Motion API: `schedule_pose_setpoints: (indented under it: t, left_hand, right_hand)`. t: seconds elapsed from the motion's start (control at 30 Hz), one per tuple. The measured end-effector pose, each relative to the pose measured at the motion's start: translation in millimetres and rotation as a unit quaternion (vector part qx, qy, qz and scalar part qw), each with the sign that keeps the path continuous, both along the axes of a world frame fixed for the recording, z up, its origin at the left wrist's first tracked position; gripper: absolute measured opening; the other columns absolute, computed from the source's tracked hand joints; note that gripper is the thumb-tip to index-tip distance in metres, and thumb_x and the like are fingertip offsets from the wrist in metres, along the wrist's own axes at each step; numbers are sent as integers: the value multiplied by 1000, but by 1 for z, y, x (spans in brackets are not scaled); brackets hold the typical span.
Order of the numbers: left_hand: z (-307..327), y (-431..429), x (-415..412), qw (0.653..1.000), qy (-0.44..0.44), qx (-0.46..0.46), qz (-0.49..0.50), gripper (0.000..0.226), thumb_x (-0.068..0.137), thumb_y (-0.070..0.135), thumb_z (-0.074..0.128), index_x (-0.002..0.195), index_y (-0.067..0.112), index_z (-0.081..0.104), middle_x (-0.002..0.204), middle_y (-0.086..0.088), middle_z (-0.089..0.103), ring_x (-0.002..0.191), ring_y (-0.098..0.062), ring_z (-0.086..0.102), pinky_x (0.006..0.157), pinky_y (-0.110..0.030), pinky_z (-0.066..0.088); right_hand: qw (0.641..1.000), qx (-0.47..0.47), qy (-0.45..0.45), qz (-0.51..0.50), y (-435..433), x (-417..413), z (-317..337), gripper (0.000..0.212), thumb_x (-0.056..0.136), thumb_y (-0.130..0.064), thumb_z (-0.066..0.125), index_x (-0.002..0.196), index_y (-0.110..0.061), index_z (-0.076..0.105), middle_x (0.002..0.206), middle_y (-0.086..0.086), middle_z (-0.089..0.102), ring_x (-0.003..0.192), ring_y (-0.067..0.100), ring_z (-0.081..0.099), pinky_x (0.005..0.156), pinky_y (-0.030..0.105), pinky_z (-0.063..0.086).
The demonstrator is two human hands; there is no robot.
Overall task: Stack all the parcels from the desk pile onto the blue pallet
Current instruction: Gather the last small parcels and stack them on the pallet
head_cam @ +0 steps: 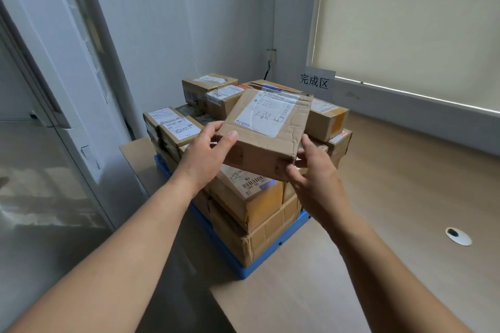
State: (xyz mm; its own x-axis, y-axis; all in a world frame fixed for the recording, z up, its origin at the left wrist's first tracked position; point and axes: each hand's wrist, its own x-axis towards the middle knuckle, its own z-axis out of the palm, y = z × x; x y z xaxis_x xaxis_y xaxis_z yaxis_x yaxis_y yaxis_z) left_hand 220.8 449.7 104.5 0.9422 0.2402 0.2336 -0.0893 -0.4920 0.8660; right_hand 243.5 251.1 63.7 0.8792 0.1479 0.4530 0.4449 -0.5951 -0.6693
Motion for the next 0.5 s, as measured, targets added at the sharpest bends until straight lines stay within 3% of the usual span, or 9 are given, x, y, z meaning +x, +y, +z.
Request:
schedule_pose_setpoints:
  t: [0.13, 0.5]
  left_hand:
    - [-4, 31, 38, 1000, 7, -19, -10, 38, 93, 46, 48, 129, 32, 49, 120, 3, 58, 111, -19, 54, 96, -45, 47]
    - [-19, 112, 146, 995, 54, -18, -86, 39, 93, 46, 48, 127, 29, 51, 119, 1, 59, 110, -20, 55, 95, -46, 48]
  right_hand:
    - [1000, -17, 11, -10, 28, 30, -1, 56, 86, -39, 55, 138, -33, 35, 117, -2, 56, 104, 14, 56, 87, 43, 51]
    - [991, -54, 94, -79, 107, 94, -5, 47, 87, -30, 58, 131, -24, 41, 113, 4, 54, 102, 20, 55, 90, 39, 47]
